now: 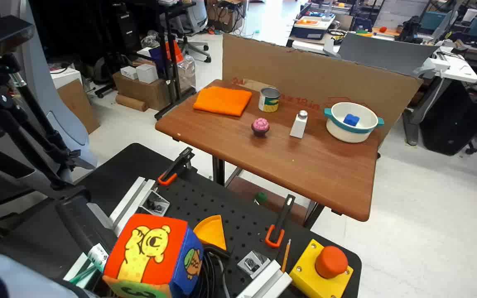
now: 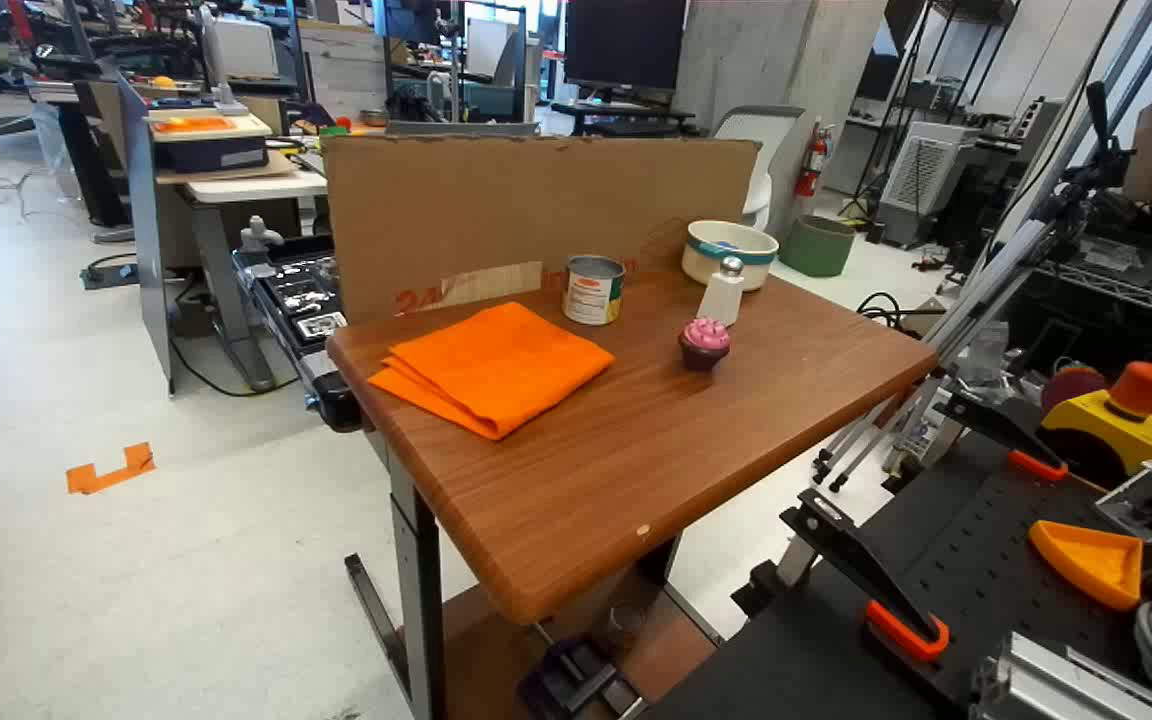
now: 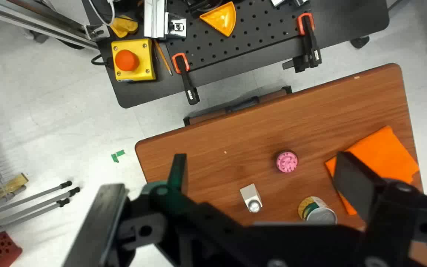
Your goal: Move the cupcake forwards
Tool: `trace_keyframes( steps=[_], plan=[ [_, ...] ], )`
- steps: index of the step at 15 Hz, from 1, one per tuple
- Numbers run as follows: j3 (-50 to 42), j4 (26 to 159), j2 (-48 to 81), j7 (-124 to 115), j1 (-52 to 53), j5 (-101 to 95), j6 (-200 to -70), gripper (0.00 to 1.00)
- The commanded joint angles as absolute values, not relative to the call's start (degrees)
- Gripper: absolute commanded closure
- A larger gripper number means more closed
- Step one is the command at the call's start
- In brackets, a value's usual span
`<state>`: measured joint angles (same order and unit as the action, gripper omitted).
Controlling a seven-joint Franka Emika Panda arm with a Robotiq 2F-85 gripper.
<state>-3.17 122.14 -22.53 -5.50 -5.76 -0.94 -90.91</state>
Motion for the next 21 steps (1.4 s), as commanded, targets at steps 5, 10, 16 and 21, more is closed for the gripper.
trace_keyframes(
  steps=[5,10,16,21],
  plan=[
    [-3.36,122.03,-22.49,-5.54,-5.55,-1.0,-90.83,0.0],
    [-3.36,122.03,-22.49,-5.54,-5.55,-1.0,-90.83,0.0],
    [-2.0,123.86,-15.01,-7.01,-5.58,-7.52,-97.01,0.0],
    [-1.68,125.18,-3.52,-6.71,-4.2,-8.99,-108.68,0.0]
  ],
)
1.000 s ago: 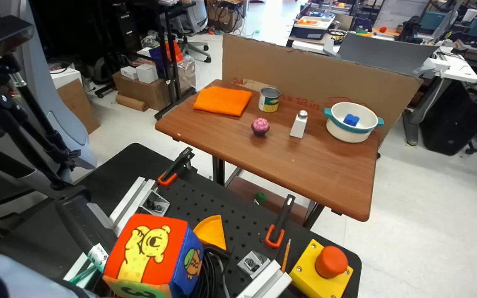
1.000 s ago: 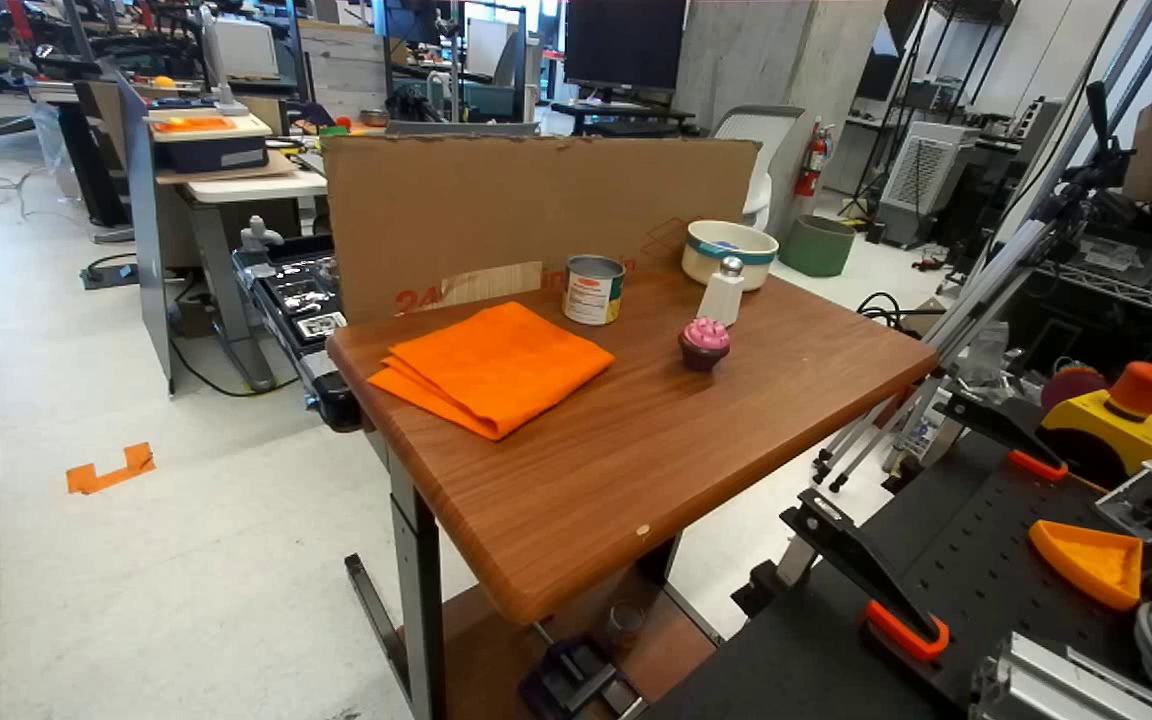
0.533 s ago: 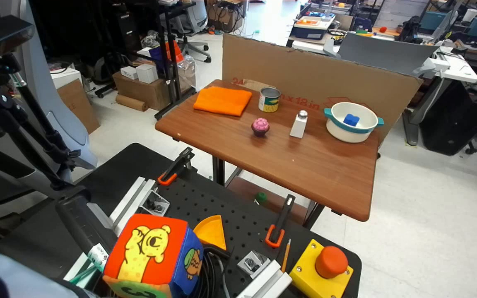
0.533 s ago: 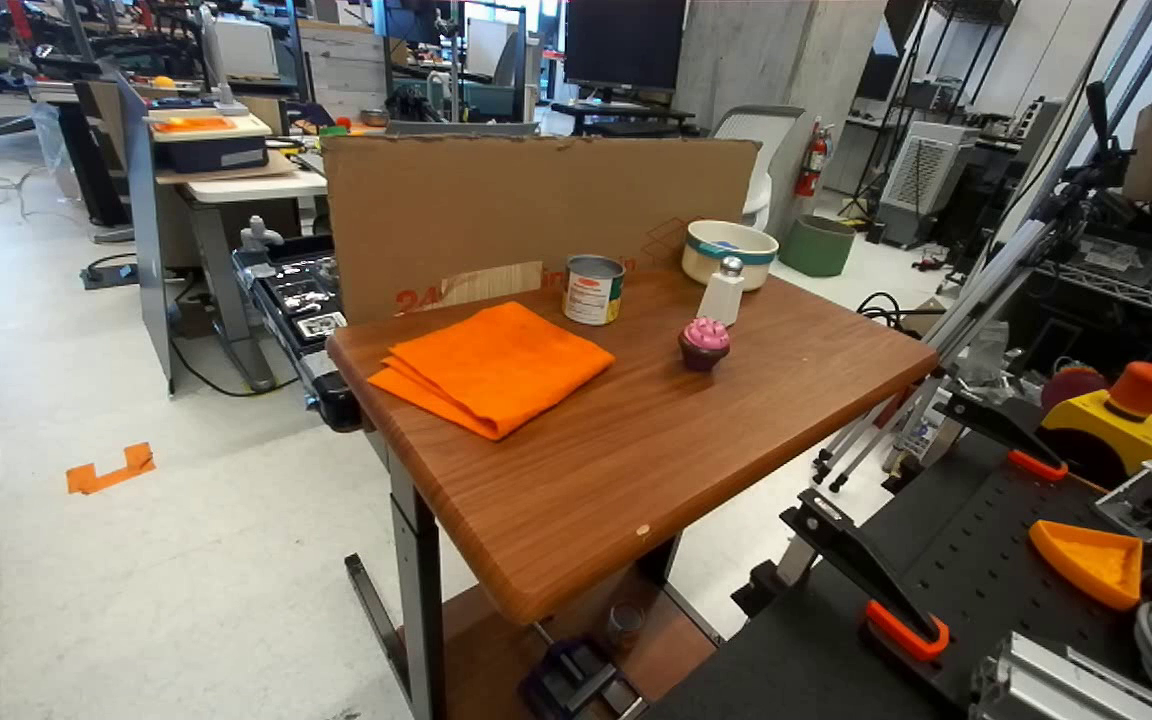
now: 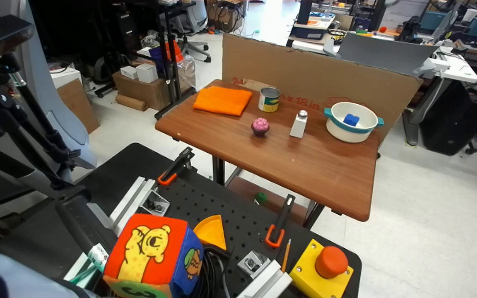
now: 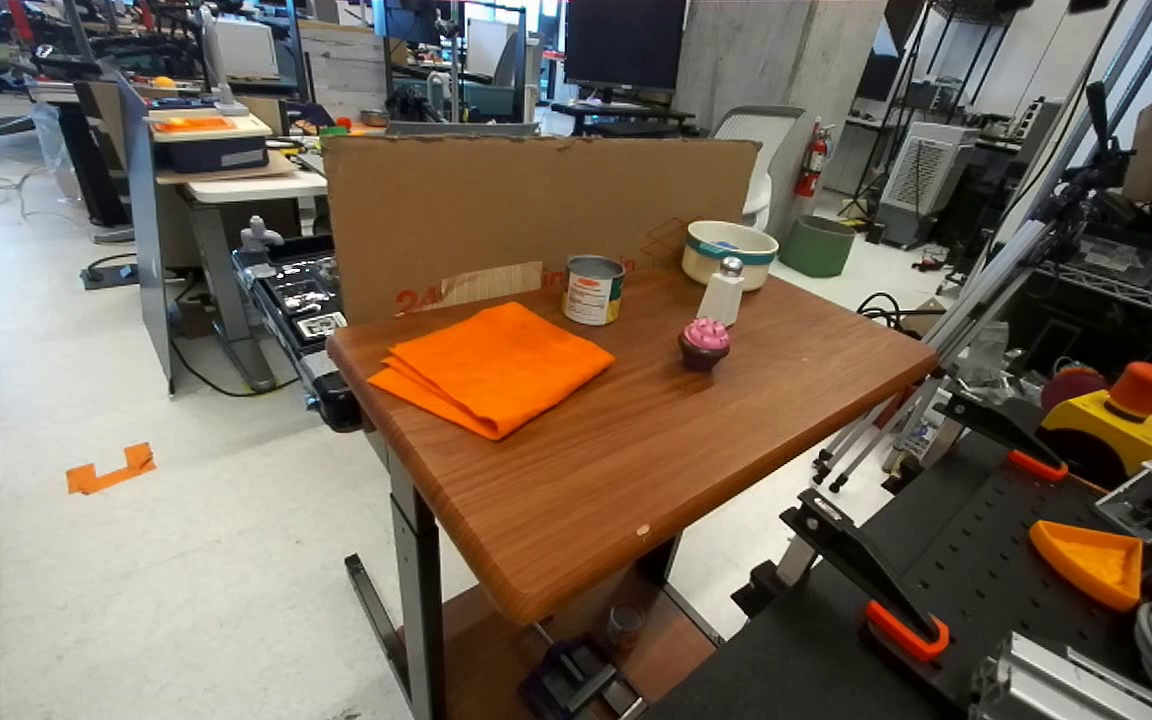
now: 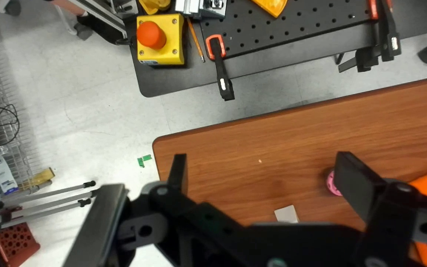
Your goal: Move the cupcake forwards
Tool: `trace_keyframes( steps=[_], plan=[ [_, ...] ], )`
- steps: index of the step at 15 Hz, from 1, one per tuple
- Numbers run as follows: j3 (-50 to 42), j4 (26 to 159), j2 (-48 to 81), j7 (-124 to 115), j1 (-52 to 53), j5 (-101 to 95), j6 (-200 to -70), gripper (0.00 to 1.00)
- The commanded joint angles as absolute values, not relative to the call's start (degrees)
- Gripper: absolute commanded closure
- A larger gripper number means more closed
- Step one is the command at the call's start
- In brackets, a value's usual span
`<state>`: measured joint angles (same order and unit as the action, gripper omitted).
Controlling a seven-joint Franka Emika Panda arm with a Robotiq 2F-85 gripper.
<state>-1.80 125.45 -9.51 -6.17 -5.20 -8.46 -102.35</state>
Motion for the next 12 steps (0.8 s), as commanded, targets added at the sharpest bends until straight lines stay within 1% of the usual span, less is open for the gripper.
trace_keyframes(
  steps=[1,5,12],
  plan=[
    [-1.72,125.98,-1.41,-6.35,-3.88,-8.24,-113.15,0.0],
    [-1.53,126.39,5.56,-2.39,-2.82,-4.18,-124.45,0.0],
    [0.93,125.92,14.16,6.11,-2.05,4.45,-131.92,0.0]
  ],
)
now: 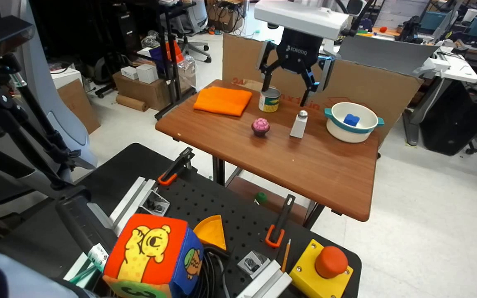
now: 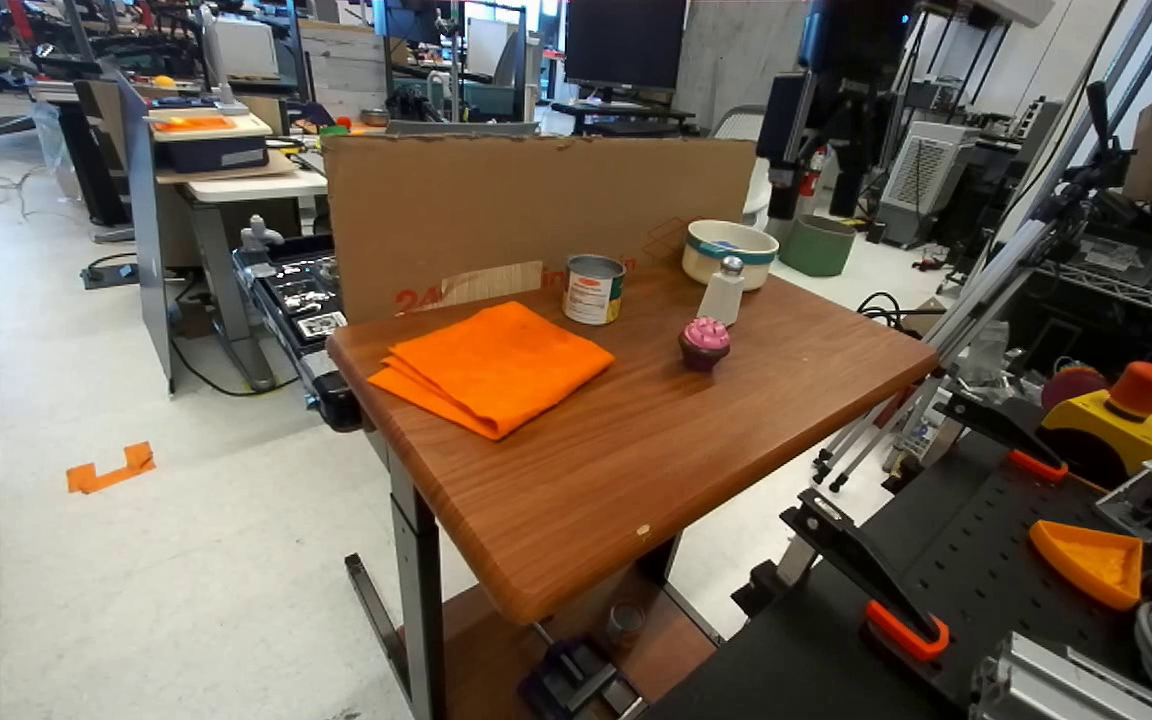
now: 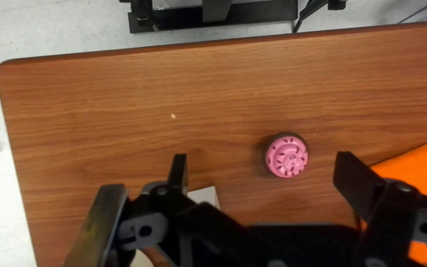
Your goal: Move the cupcake forwards
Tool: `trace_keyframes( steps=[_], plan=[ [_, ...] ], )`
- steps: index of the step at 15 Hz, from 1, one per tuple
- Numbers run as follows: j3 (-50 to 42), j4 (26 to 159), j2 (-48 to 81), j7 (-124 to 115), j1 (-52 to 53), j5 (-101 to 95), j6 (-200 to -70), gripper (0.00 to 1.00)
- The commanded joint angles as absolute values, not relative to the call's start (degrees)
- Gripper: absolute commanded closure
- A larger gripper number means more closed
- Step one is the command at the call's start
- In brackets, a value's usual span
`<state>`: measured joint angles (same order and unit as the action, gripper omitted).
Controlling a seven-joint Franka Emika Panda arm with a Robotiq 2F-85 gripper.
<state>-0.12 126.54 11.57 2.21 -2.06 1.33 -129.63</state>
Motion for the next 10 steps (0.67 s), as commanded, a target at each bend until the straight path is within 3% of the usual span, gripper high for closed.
trace_keyframes(
  steps=[1,10],
  plan=[
    [1.46,126.08,15.1,7.26,-2.09,5.32,-132.8,0.0],
    [3.33,122.63,25.29,7.37,-1.14,4.26,-141.64,0.0]
  ],
)
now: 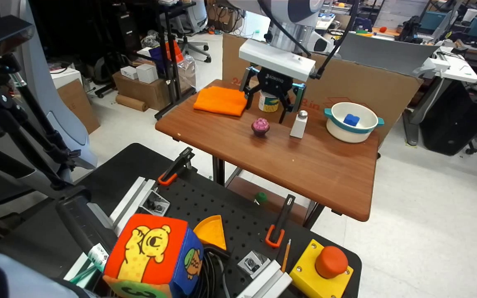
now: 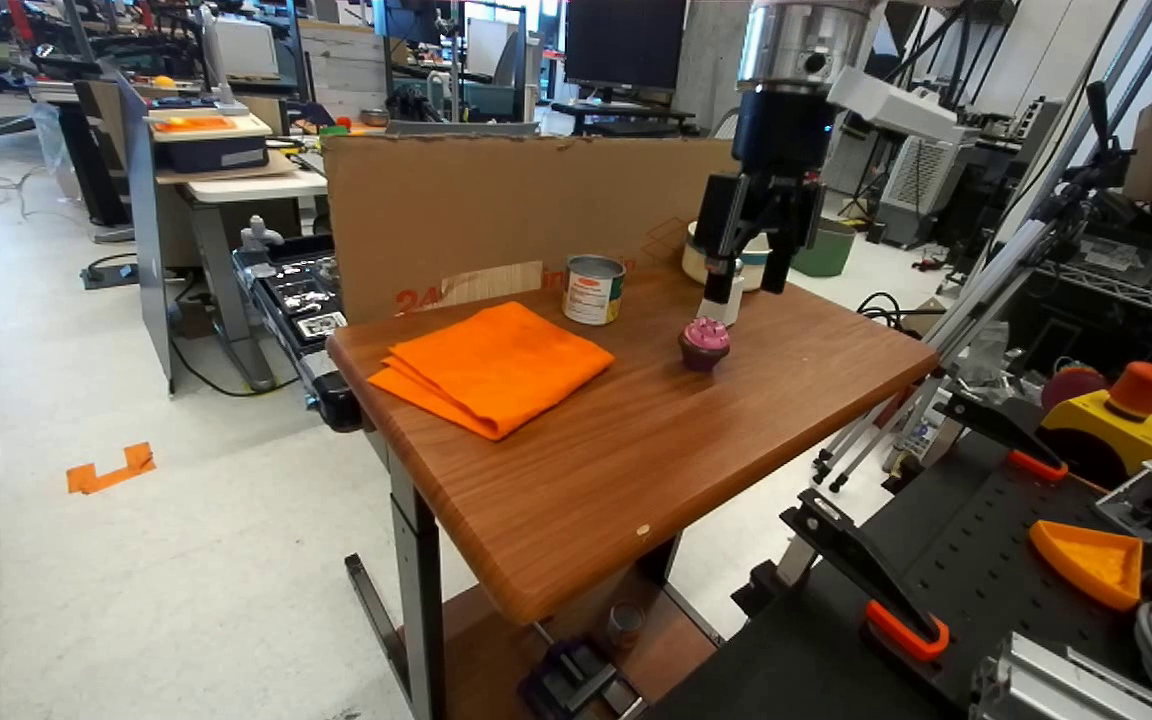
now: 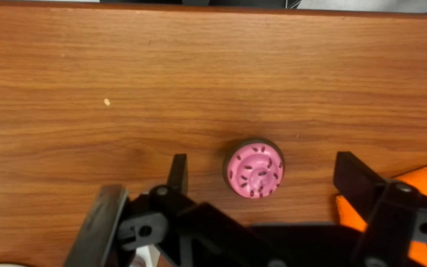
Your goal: Move the cupcake forwards
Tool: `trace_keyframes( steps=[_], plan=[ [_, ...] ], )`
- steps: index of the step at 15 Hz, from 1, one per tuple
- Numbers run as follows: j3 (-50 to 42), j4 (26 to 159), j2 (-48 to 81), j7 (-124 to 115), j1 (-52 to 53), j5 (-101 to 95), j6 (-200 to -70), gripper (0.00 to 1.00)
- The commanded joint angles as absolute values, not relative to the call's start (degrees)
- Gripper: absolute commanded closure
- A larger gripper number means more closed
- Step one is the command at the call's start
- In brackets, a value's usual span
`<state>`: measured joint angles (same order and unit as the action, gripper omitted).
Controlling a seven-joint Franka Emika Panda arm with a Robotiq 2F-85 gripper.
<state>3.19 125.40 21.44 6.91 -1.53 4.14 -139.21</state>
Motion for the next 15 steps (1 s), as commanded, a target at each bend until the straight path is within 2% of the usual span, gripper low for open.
trace_keyframes(
  steps=[1,6,8,13,15],
  plan=[
    [3.32,122.09,26.35,7.26,-0.99,4.0,-142.4,0.0],
    [3.02,118.76,31.21,5.97,-0.16,3.11,-144.78,0.0],
    [2.79,117.8,32.43,5.33,0.22,2.72,-144.53,0.28],
    [2.8,117.54,33.38,4.71,0.69,2.67,-144.8,0.66],
    [3.13,118.68,32.48,4.83,0.71,2.98,-145.52,0.69]
  ],
)
